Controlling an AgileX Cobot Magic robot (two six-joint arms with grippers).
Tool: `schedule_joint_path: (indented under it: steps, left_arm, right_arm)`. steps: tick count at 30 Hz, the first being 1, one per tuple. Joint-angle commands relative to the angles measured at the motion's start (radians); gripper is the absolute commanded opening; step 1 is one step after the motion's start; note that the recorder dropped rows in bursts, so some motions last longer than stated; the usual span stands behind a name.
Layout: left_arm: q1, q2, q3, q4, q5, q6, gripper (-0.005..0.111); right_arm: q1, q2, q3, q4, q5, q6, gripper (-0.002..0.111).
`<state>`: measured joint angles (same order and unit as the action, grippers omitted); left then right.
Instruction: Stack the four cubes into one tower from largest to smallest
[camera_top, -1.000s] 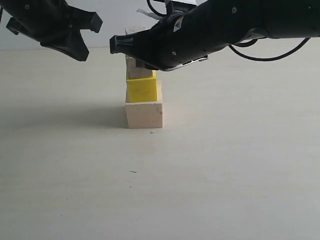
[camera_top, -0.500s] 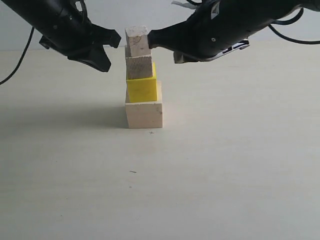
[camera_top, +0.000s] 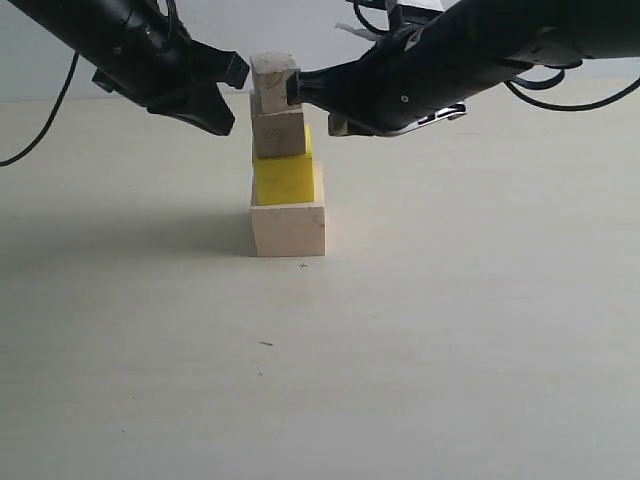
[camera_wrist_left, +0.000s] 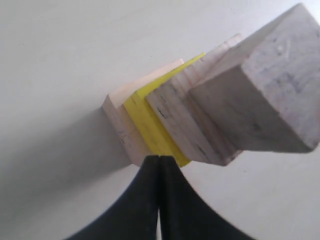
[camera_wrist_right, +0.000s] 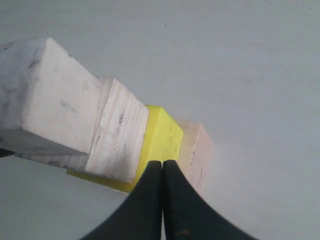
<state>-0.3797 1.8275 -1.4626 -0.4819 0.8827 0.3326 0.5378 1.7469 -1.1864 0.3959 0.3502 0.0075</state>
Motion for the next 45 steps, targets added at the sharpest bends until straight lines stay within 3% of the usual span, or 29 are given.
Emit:
schedule_joint_path:
  steps: [1,16,22,30,36,45]
  left_arm:
    - [0.002,-0.001,0.003,-0.028,-0.001,0.031,0.000]
    - [0.002,-0.001,0.003,-0.030,-0.003,0.052,0.000]
    - [0.002,-0.001,0.003,-0.030,-0.002,0.052,0.000]
    - [0.002,-0.001,0.003,-0.030,0.001,0.052,0.000]
    - [0.002,-0.001,0.003,-0.030,0.001,0.052,0.000]
    - [0.002,-0.001,0.003,-0.030,0.004,0.052,0.000]
  right_arm:
    - [-0.005,0.000,-0.008,0.060,-0.057,-0.077,0.000]
    - [-0.003,-0.052,-0.008,0.102,-0.067,-0.154,0.000]
    - [-0.003,-0.052,-0.008,0.299,-0.046,-0.344,0.000]
    - [-0.003,-0.052,-0.008,0.317,-0.007,-0.366,0.000]
    - [-0.003,-0.052,-0.008,0.447,-0.005,-0.504,0.000]
    - [-0.003,-0.052,-0.008,0.435,-0.004,-0.504,0.000]
